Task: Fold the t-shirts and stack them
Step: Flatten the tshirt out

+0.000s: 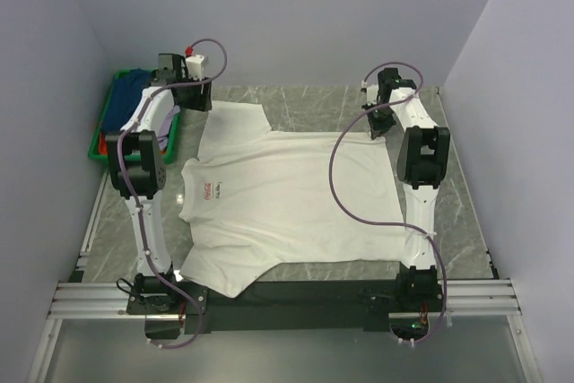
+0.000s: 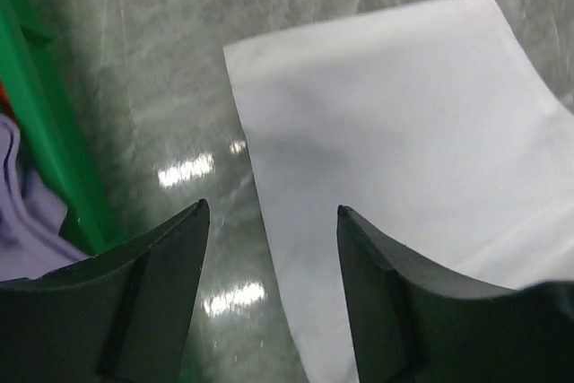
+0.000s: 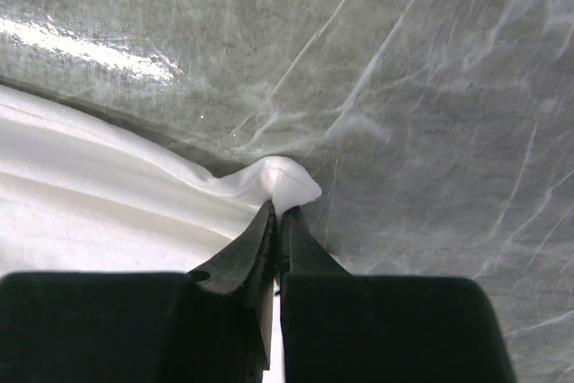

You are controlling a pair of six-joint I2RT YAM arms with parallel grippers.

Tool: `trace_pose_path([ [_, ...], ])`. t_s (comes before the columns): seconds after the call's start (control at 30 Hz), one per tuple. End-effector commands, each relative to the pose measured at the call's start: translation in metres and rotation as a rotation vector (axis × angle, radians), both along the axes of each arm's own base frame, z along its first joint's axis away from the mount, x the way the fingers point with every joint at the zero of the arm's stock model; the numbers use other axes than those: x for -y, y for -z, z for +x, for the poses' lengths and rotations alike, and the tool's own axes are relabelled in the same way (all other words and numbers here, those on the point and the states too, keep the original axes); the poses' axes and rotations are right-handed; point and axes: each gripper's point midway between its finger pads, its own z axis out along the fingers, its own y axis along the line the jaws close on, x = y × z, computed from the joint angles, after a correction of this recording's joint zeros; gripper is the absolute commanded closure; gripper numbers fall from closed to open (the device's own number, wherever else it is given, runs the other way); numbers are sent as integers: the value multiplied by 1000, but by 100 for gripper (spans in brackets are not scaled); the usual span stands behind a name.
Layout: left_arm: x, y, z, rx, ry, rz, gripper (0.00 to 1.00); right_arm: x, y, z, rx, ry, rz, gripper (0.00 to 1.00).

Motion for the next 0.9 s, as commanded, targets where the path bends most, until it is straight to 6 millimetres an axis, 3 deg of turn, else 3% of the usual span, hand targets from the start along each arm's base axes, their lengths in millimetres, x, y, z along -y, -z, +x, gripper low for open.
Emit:
trace_pose_path([
  [0.0, 6, 12, 28, 13, -65, -54, 35, 2, -8, -1, 14, 14, 1, 100],
  [0.07, 7, 10, 41, 33, -87, -79, 34, 2, -11, 2, 27, 16, 0, 100],
  [0.1, 7, 24, 44, 13, -96, -84, 34, 1, -13, 4, 37, 18, 1, 100],
  [0.2, 8, 35, 54, 15, -117, -95, 26, 0, -15, 8, 52, 23, 8, 100],
  [0.3, 10, 47, 55, 3, -109, -75, 25, -1, -19, 12, 62, 28, 14, 100],
  [0.5, 19, 73, 31, -96, -65, -9, 31, 0, -21, 13, 70, 22, 8, 100],
  [0.53, 18, 81, 22, -129, -68, -5, 33, 1, -22, 13, 74, 22, 3, 100],
  [0.6, 19, 79, 7, -162, -63, 1, 35, 2, -24, 13, 82, 20, -1, 100],
  [0.63, 17, 90, -6, -203, -70, 10, 35, 3, -25, 13, 83, 22, -2, 100],
  [0.7, 13, 83, -14, -199, -86, 31, 35, 2, -26, 14, 86, 21, 1, 100],
  [0.87, 6, 97, -30, -248, -111, 71, 42, 2, -26, 15, 91, 20, 4, 100],
])
